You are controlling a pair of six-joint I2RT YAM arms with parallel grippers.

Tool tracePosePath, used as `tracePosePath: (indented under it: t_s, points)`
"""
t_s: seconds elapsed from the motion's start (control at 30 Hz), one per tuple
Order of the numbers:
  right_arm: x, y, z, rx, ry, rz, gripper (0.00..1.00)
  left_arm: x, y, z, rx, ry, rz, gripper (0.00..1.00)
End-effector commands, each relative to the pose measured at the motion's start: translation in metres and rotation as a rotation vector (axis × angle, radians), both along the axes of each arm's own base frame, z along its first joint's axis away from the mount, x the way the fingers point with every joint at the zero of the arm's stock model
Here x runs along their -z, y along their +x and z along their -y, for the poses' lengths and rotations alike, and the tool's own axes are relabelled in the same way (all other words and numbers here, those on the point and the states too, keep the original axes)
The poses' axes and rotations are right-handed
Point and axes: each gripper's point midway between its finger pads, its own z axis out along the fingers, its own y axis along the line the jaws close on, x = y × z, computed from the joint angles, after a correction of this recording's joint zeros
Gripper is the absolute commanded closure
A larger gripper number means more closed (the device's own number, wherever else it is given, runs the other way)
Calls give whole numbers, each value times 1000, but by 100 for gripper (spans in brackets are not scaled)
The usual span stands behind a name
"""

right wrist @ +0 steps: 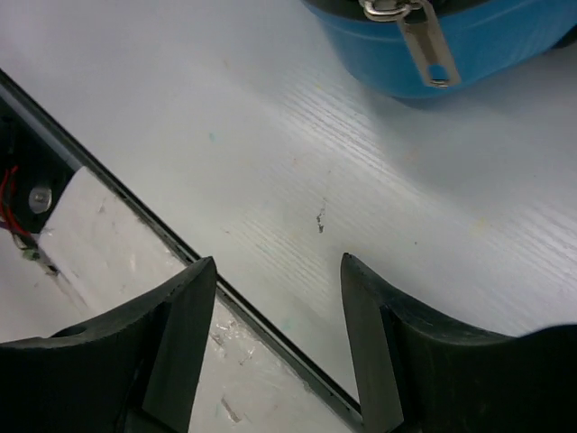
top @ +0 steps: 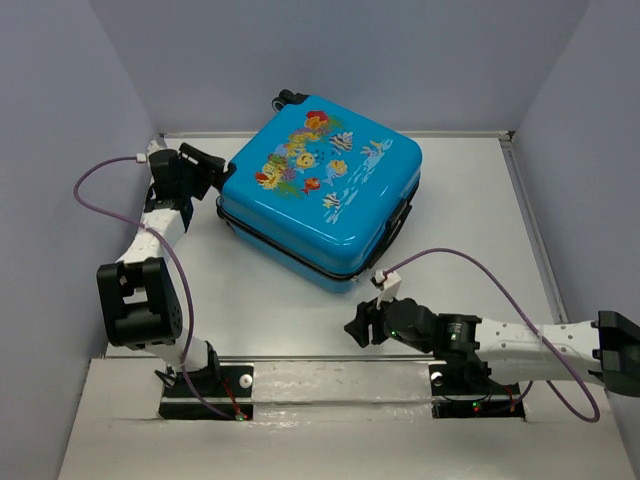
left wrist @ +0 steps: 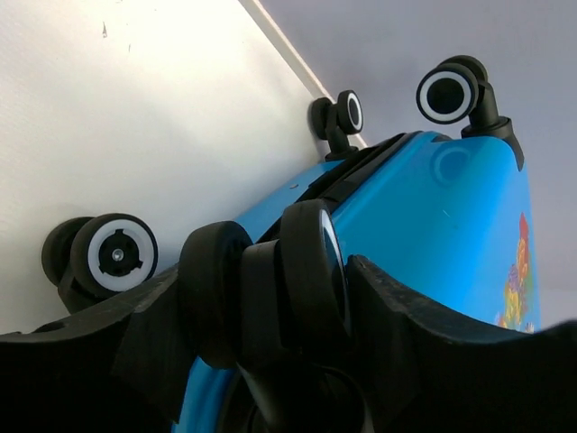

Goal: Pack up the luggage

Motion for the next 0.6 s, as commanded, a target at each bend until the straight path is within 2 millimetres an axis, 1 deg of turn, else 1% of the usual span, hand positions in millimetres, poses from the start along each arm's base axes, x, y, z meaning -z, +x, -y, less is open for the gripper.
tracePosePath:
  t_s: [0.0,0.03,0.07,0.13,0.17,0.2,0.23,0.3,0.33,0.4,0.43,0.5,0.53,0.57]
  points:
    - [-9,25,11,155,-57,23,35,-46,12,6,14,-43,173,33]
    - [-11,30,14,173,-64,36,35,-48,13,7,17,-43,188,46]
    - [-15,40,18,201,-59,44,35,-49,12,8,21,-45,194,55]
    - [-20,53,24,190,-74,71,36,-50,13,8,25,-42,203,76]
    - [-23,62,28,203,-62,74,36,-50,13,8,26,-39,205,91]
    - [-37,70,26,187,-30,138,37,-51,13,9,32,-37,208,94]
    - [-43,71,23,152,-8,165,38,-50,14,9,34,-38,207,94]
    - [-54,79,25,156,19,206,38,-49,13,9,34,-35,209,94]
    - [-65,83,21,122,42,263,38,-48,12,8,30,-30,209,94]
    - [-68,92,21,116,44,277,38,-44,10,8,29,-29,203,94]
    - [-69,96,15,82,40,274,38,-46,10,9,33,-33,209,94]
    - [-70,97,10,67,38,279,38,-43,8,10,35,-37,204,94]
    - [-74,100,6,52,53,288,38,-43,8,10,34,-40,205,94]
    - [-73,97,1,20,55,282,38,-43,7,11,38,-42,207,94]
